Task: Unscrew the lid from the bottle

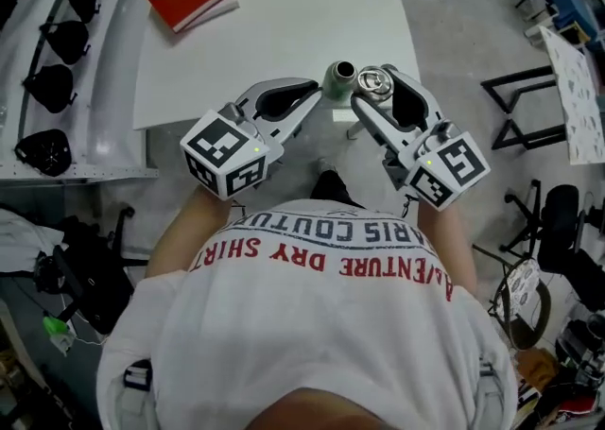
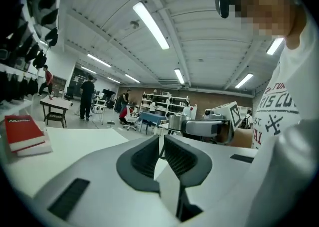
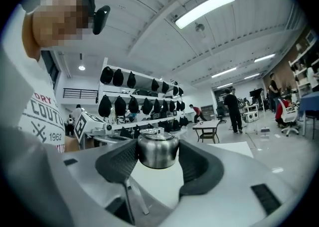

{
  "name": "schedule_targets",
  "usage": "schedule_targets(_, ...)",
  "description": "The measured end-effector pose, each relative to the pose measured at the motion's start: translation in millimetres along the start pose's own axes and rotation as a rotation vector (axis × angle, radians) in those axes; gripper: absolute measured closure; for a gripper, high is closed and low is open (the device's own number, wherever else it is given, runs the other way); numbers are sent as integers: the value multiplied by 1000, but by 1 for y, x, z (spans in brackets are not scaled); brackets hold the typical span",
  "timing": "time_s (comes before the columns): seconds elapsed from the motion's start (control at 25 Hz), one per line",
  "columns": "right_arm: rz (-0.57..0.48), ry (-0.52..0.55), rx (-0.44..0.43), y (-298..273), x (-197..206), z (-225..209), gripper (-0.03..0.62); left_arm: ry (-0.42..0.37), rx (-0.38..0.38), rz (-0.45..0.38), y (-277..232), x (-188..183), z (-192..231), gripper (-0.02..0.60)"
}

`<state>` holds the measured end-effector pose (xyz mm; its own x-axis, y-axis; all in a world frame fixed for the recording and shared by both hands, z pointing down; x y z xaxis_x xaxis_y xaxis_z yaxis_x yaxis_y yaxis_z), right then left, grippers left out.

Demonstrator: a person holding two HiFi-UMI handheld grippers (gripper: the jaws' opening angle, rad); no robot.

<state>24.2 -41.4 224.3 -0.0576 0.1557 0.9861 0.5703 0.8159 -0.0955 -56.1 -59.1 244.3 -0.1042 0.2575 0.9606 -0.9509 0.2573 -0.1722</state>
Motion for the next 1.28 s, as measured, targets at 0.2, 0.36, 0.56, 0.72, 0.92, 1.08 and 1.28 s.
schedule_targets(0.2,-42,-24,62,23,-3,38,338,-12,17,-6,27,-7,-25,541)
schedule_targets(0.36,-82,-68,97,37,-5,53,338,-48,19,-8,39,-8,-41,548)
schedule_targets(0.56,-85,-44,123,44,-2,65,338,-65,30,4,47,-3,-51,548)
schedule_targets(0.72,-91,-58,137,45,2,71,338,-61,33,13,53,3,-53,548)
schedule_targets(0.92,-80,-63,144,46,10,74,338,-51,30,25,53,10,-55,548)
schedule_targets(1.08,-77,-55,153,48,9,76,338,-100,20,47,53,14,-60,548)
schedule_targets(1.28,-87,-85,159,54,8,76,338,-95,39,47,52,11,-65,548)
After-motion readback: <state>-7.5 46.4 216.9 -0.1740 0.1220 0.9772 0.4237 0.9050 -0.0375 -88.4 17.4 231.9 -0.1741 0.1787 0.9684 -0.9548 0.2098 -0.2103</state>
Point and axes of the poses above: the fingertips, and each gripper's own axes: y backward along the fingers, z to its left, x out of its underside, the point moved 1 cm from there along y, backward along the fingers, and after that the axes turned 1 degree about z, right-handed, at the moved point
